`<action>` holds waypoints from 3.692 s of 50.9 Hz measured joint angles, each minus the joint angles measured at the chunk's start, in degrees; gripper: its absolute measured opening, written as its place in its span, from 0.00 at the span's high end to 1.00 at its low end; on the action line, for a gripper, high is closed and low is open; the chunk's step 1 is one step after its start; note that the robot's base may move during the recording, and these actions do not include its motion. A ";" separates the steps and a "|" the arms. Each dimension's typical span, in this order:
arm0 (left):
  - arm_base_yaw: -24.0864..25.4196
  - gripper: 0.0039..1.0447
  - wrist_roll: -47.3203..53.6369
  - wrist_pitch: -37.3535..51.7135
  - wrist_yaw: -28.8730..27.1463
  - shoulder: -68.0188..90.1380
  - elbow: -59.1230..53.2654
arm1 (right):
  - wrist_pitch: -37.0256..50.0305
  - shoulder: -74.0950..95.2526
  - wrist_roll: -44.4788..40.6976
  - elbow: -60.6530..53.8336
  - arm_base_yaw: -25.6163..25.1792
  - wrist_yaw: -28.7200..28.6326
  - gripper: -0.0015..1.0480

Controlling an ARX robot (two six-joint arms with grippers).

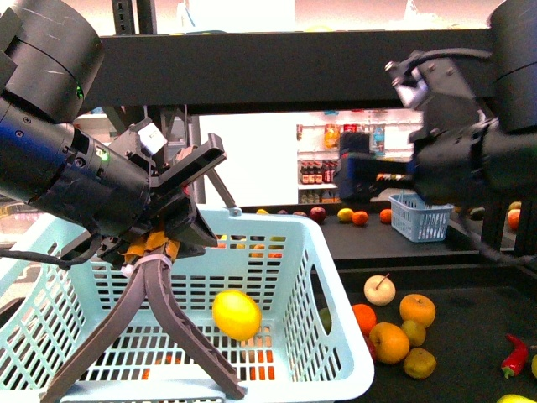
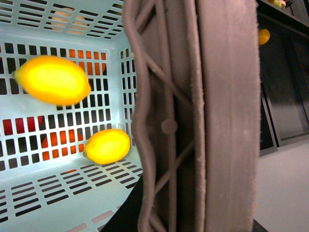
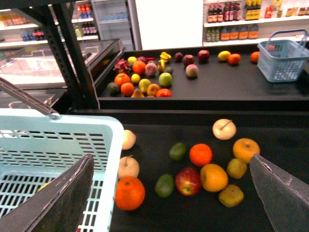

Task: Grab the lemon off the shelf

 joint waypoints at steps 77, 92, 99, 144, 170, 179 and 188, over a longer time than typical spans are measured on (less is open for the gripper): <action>0.02 0.85 0.00 0.00 0.02 0.00 0.00 | -28.02 -81.42 -4.72 -51.01 -6.91 0.44 0.98; 0.02 0.85 0.02 0.00 0.02 0.00 0.00 | -27.98 -81.59 -4.74 -51.01 -6.91 0.42 0.95; 0.02 0.85 0.02 0.00 0.02 0.00 0.00 | -27.98 -81.59 -4.74 -51.01 -6.91 0.42 0.75; 3.87 0.85 -15.91 19.26 -3.91 -1.55 -4.52 | -27.98 -81.66 -4.76 -51.01 -6.91 0.35 0.07; 24.06 0.86 -40.89 18.78 -24.11 -2.14 1.55 | -27.98 -81.66 -4.74 -51.01 -6.91 0.35 0.07; 29.33 0.86 -48.26 16.37 -26.86 1.55 7.56 | -27.98 -81.66 -4.74 -51.01 -6.91 0.35 0.07; 32.22 0.86 -50.86 8.37 -26.51 5.07 11.54 | -27.98 -81.66 -4.74 -51.01 -6.91 0.35 0.07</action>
